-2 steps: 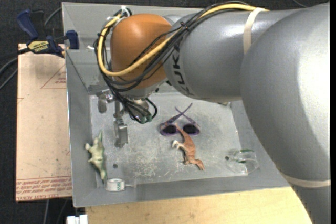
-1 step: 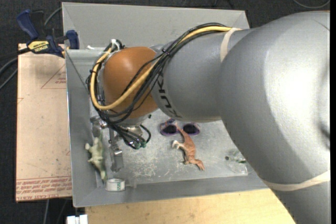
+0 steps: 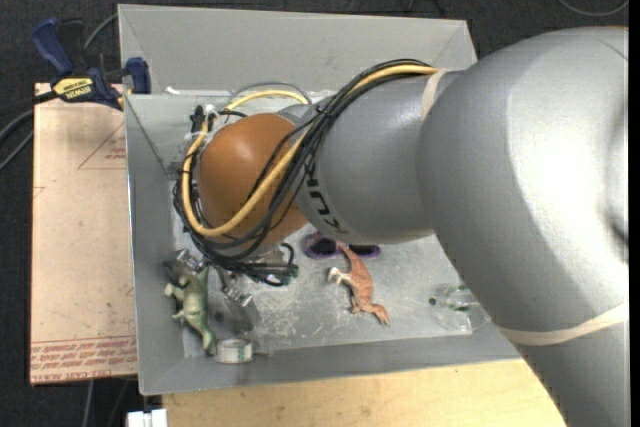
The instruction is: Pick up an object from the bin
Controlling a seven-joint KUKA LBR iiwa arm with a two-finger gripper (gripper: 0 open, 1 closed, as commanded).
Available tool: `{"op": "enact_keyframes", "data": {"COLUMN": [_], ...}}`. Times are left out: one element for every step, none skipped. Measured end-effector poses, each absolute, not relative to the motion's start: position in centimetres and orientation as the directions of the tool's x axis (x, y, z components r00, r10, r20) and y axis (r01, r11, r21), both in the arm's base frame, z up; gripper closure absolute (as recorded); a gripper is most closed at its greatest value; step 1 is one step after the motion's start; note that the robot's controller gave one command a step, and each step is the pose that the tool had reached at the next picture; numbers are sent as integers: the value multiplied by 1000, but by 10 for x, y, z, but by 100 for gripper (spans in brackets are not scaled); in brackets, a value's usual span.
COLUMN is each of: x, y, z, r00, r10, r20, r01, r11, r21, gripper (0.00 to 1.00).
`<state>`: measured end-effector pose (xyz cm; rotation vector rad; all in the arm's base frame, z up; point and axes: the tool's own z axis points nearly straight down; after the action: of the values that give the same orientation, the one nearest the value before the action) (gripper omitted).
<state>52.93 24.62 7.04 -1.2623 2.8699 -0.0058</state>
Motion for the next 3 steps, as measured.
{"op": "enact_keyframes", "data": {"x": [529, 529, 529], "y": [253, 253, 252], "z": [70, 70, 72], "r00": [-737, -738, -738], "r10": [-676, -675, -675], "r20": [5, 5, 6], "r01": [-675, -675, -675], "r11": [737, 738, 738], "r21": [10, 10, 10], "gripper": [100, 100, 100]}}
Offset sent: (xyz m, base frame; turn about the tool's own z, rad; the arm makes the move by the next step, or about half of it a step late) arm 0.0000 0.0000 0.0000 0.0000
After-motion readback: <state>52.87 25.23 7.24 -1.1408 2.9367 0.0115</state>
